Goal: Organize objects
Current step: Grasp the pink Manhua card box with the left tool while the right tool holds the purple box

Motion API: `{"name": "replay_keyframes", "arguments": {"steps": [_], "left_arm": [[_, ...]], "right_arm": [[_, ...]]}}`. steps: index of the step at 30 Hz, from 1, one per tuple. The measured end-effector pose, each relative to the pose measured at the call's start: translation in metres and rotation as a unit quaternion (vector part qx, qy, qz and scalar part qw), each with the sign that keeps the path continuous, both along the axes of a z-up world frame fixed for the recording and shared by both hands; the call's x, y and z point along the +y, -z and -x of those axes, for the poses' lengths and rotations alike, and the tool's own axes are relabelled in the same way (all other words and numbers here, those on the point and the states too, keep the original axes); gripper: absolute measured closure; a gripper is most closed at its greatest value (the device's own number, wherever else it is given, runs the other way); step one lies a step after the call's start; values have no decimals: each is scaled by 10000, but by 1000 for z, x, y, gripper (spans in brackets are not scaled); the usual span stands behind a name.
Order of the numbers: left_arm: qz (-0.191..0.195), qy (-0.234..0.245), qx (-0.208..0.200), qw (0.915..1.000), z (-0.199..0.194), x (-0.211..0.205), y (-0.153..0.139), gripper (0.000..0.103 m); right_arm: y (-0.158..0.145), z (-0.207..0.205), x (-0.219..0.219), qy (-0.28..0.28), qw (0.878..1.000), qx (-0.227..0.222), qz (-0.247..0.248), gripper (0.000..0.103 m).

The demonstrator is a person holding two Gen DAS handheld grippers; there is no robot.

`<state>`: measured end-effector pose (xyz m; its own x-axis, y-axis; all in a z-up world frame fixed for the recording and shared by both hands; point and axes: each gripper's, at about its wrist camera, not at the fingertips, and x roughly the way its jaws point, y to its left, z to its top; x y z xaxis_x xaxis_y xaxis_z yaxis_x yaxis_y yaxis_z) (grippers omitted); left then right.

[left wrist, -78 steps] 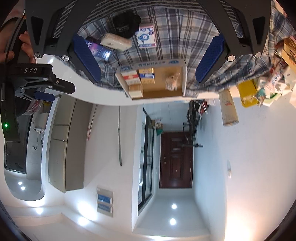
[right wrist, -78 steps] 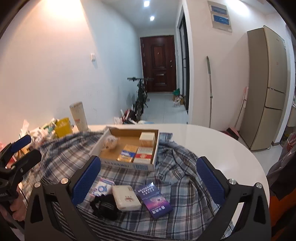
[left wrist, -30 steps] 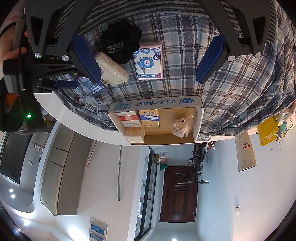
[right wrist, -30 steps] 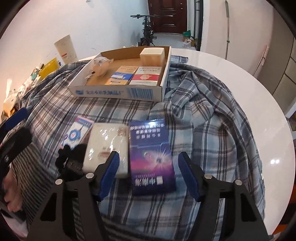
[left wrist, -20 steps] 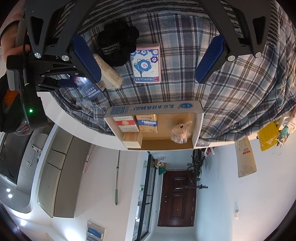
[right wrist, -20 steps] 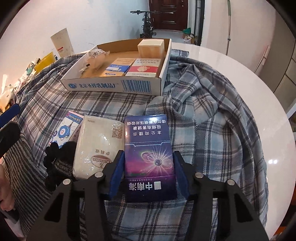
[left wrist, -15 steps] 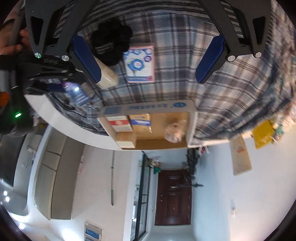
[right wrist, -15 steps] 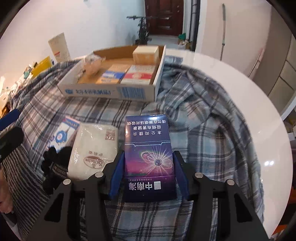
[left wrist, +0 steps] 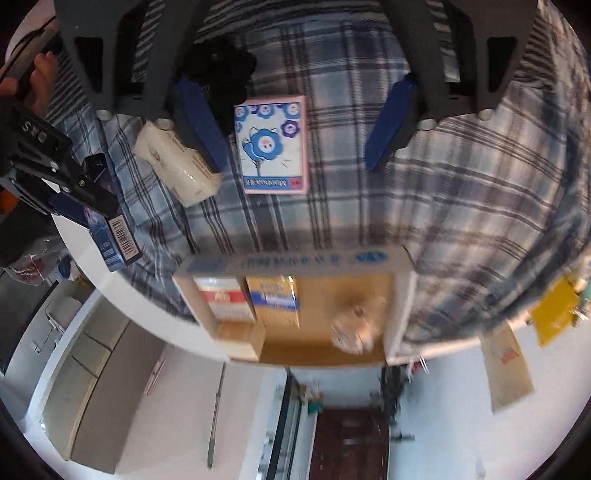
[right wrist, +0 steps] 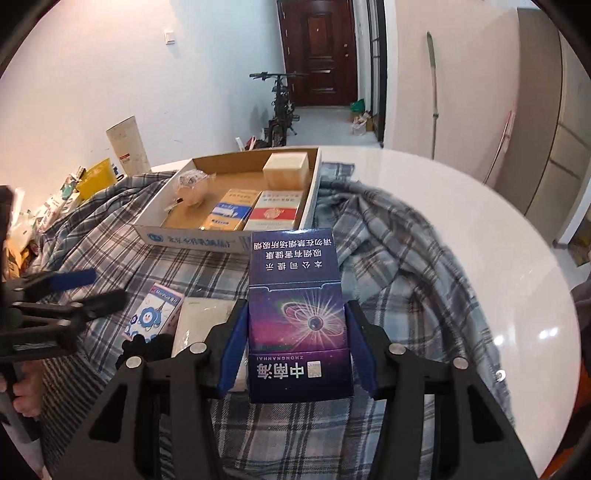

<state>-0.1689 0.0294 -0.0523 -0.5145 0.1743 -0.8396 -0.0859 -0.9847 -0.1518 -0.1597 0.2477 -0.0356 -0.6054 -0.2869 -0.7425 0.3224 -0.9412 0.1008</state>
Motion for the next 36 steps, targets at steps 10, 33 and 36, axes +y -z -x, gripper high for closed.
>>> {"name": "replay_keyframes", "arguments": {"steps": [10,33,36], "left_arm": [[418,369,-389,9977,4,29,25,43],[588,330,433,9968,-24,7,-20,52],[522,275,501,9970,-30,-3,-27,52]], "right_arm": [[2,1,8,60,10000,10,43,53],[-12,-7,9,182,9997,153,-34,53],[-18,-12,6,171,9996,212,-50,53]]}}
